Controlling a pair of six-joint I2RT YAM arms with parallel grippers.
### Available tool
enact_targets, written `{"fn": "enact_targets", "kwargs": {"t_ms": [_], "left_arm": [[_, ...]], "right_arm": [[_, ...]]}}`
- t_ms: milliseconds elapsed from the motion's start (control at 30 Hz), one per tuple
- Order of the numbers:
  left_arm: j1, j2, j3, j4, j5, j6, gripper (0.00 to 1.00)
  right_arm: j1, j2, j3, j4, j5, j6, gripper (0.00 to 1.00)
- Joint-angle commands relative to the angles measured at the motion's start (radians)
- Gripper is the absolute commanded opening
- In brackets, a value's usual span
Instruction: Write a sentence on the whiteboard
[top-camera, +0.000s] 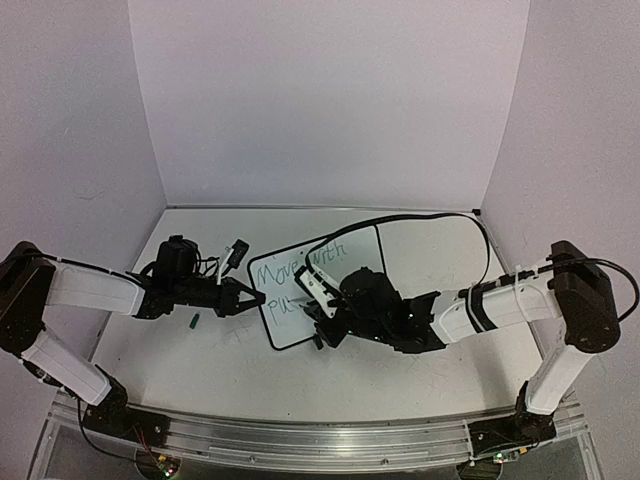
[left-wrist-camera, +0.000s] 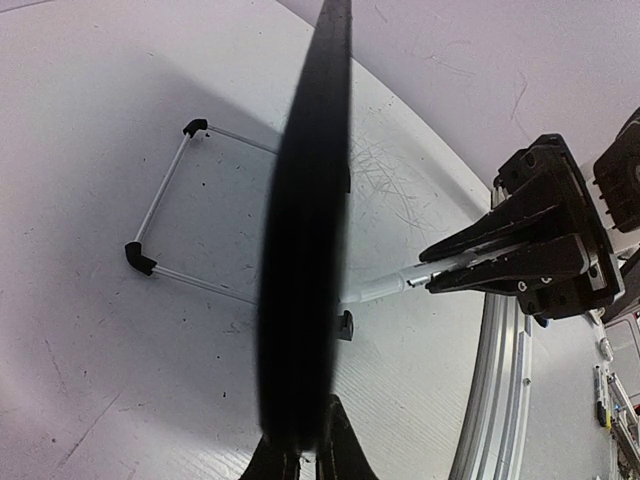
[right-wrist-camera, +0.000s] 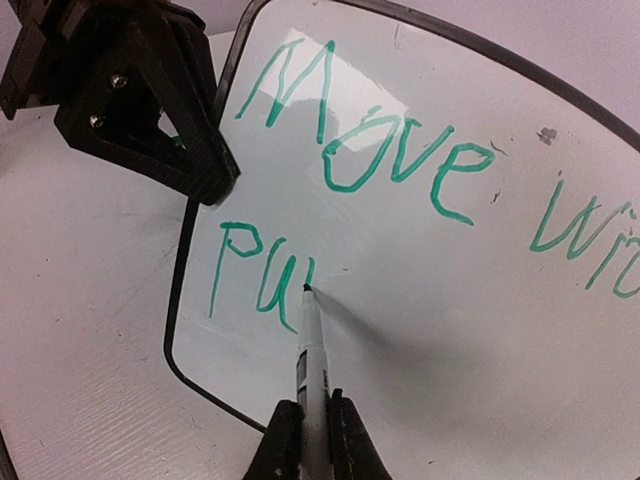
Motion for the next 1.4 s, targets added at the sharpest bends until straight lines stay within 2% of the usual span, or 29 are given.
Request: {"fn": "enact_targets", "kwargs": {"t_ms": [0,1067,1267,1367], "left_arm": [[0.000,-0.013,0.023,-0.034,-0.051,0.049,0.00],[0.000,-0.010,0.022,-0.036,-0.046,0.049,0.00],[0.000,-0.012,0.019,-0.036,-0.049,0.049,0.00],[0.000,-0.010,0.019,-0.036,-0.049,0.049,0.00]], "right_arm": [[0.004,-0.018,-0.026,-0.004,0.001,0.030,0.00],[-0.011,0.020,0.045,0.036,0.079,0.050,0.00],[-0.010,-0.015,0.021,0.021,0.117,0.071,0.00],[-0.010,-0.064,-0.014,0.036,0.075,0.063,0.00]]}}
